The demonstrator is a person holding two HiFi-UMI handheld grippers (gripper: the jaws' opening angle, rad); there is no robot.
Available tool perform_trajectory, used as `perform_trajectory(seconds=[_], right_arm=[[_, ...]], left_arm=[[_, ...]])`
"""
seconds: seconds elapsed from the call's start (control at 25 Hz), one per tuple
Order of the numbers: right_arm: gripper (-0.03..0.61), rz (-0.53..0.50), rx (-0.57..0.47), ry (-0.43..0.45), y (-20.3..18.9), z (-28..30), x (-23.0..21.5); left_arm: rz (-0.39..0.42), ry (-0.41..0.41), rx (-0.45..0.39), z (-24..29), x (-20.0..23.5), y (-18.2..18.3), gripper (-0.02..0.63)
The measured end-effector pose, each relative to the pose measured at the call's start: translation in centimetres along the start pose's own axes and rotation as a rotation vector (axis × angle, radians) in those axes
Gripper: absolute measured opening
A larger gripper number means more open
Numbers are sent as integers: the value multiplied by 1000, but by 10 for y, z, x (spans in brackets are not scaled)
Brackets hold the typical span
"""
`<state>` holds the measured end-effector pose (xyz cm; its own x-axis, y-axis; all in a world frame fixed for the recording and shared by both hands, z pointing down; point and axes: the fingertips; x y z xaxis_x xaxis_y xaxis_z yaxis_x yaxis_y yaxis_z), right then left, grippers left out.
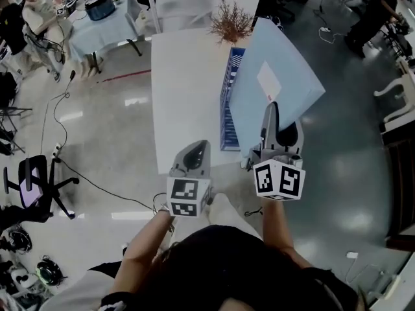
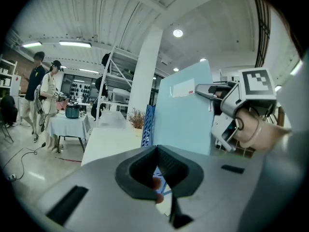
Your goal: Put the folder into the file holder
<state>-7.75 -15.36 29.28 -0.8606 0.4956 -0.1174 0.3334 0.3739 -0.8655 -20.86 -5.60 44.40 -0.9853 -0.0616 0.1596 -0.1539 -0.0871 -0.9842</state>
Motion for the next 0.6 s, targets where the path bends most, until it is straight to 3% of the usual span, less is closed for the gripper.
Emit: perform_trajectory(seconds=[0.6], right_arm=[[140, -22, 18, 5, -29, 23, 7]], left_arm=[[1, 64, -9, 14, 21, -4, 5]])
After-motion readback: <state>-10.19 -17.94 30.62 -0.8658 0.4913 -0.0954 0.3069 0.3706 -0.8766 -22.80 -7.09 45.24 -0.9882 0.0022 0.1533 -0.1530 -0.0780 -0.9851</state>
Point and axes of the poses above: the fingertips, and each gripper's own axes: z forward along the fingers, x to its left, y out of its top, and after that the axes turned 13 degrees about -x, right-handed
